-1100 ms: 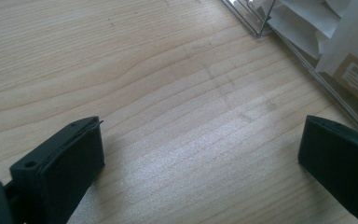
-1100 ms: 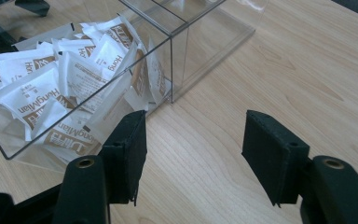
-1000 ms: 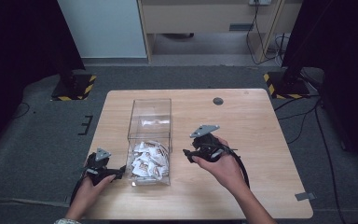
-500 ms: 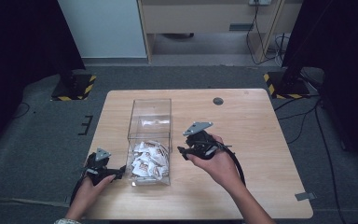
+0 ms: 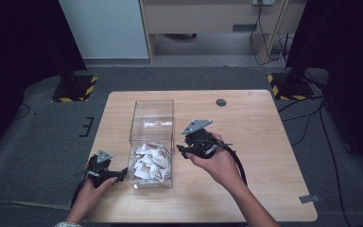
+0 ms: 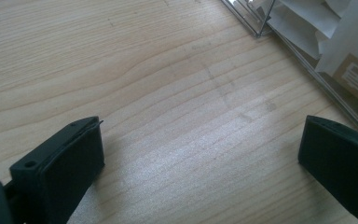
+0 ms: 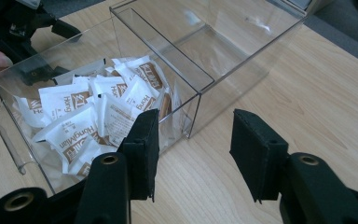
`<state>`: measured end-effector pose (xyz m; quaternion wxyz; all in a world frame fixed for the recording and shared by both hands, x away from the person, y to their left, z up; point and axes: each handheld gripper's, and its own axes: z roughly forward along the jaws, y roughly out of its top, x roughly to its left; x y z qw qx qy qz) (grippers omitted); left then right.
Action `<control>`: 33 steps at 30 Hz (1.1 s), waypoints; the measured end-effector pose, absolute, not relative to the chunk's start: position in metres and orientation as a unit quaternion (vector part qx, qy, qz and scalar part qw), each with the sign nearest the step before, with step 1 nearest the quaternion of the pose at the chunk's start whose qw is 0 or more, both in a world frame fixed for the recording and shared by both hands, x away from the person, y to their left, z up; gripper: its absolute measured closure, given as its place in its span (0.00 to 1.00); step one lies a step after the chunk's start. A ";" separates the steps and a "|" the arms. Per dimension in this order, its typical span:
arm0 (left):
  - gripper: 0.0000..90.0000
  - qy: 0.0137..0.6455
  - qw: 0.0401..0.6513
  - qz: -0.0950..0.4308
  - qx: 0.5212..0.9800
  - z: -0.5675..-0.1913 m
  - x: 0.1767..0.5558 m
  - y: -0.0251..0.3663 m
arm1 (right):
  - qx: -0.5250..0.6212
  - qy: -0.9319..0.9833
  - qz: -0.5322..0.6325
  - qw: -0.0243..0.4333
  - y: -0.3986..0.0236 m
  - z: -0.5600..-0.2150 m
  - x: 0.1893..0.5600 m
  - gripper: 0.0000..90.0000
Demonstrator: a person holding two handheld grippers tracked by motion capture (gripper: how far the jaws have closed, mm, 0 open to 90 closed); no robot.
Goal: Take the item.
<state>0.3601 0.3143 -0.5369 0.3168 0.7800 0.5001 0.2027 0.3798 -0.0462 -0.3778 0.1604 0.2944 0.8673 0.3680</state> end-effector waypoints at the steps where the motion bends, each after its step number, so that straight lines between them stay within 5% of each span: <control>1: 0.00 0.500 0.317 0.203 0.780 -0.537 0.360 0.314 | 0.294 0.867 0.368 0.160 -0.046 -0.378 0.380 0.58; 33: 0.00 0.500 0.317 0.202 0.780 -0.537 0.360 0.314 | 0.270 0.873 0.383 0.139 -0.002 -0.380 0.380 0.71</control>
